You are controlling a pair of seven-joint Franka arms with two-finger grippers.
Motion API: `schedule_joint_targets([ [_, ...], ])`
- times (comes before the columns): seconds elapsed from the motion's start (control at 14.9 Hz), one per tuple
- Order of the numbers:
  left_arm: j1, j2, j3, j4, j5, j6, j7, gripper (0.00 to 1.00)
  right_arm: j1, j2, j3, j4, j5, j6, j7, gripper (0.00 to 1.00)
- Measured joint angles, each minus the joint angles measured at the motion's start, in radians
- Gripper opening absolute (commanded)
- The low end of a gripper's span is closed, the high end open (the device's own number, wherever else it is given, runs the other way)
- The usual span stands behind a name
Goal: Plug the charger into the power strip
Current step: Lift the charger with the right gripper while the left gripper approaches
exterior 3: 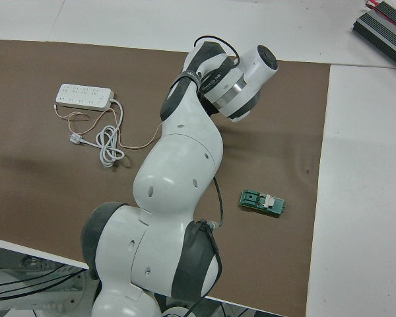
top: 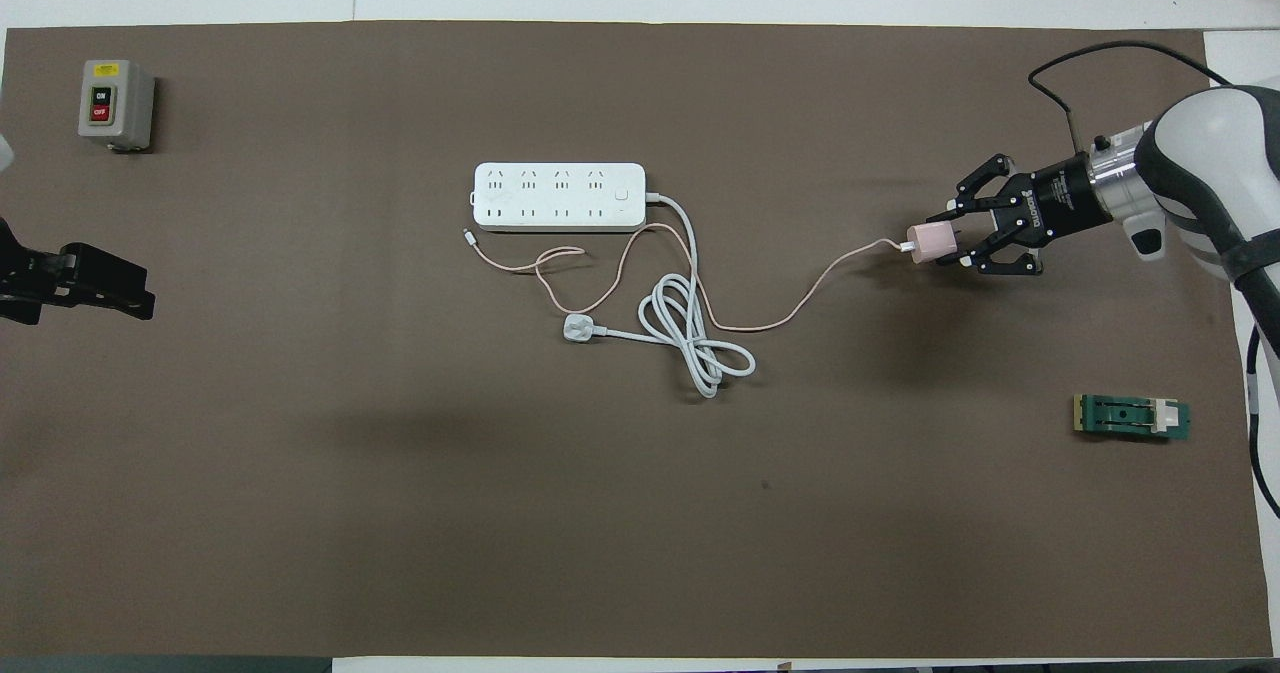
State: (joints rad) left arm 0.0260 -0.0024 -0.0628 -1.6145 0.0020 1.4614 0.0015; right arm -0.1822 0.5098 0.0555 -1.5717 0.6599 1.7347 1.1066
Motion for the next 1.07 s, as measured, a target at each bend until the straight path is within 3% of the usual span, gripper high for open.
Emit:
schedule_joint_targets([
  [0.27,0.013,0.000,0.003,0.000,-0.112,0.000,0.009,1.00,0.061,-0.038,0.082,0.079,0.058,-0.004,0.201,0.00],
  [0.54,0.119,0.011,0.014,-0.011,-0.387,-0.001,0.100,1.00,0.197,-0.044,0.095,0.173,0.098,0.021,0.383,0.00],
  [0.74,0.187,0.036,0.016,-0.055,-0.623,0.000,0.120,1.00,0.312,-0.043,0.096,0.194,0.104,0.126,0.477,0.00],
  [1.07,0.187,0.093,0.004,-0.143,-0.889,0.057,0.232,1.00,0.492,-0.021,0.095,0.195,0.104,0.365,0.625,0.00],
])
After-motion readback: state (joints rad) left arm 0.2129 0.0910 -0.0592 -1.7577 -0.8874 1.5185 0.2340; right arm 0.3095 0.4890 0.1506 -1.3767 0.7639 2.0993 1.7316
